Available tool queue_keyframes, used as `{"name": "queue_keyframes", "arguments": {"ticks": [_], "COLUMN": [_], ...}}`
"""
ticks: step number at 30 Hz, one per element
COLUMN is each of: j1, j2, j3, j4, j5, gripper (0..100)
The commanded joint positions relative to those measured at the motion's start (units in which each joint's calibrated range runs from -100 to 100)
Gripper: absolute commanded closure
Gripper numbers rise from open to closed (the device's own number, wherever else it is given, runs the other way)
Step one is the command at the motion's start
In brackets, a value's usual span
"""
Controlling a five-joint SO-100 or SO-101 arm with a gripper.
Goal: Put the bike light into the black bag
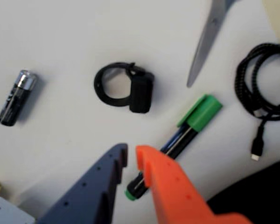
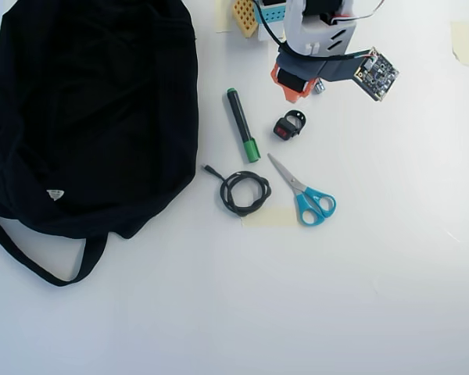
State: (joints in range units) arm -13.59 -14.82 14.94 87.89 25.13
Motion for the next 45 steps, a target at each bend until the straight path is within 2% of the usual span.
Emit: {"name": "queue_keyframes", "arguments": {"ticks": [1,7,14,22,36,45], "j1": [-0.02,-1.44,-3.39,-3.24,-2.79,-3.16], "j2": [-0.95,-0.87,2.21,6.11,9.67,9.92], "j3": [1.24,5.37,7.7,8.51,11.48,18.04], "j4": [-3.05,-8.05,-10.89,-14.77,-15.28,-26.39], "j5": [-0.53,-3.68,-6.15,-6.09,-4.47,-4.47], "gripper": [91,75,74,74,74,74]}}
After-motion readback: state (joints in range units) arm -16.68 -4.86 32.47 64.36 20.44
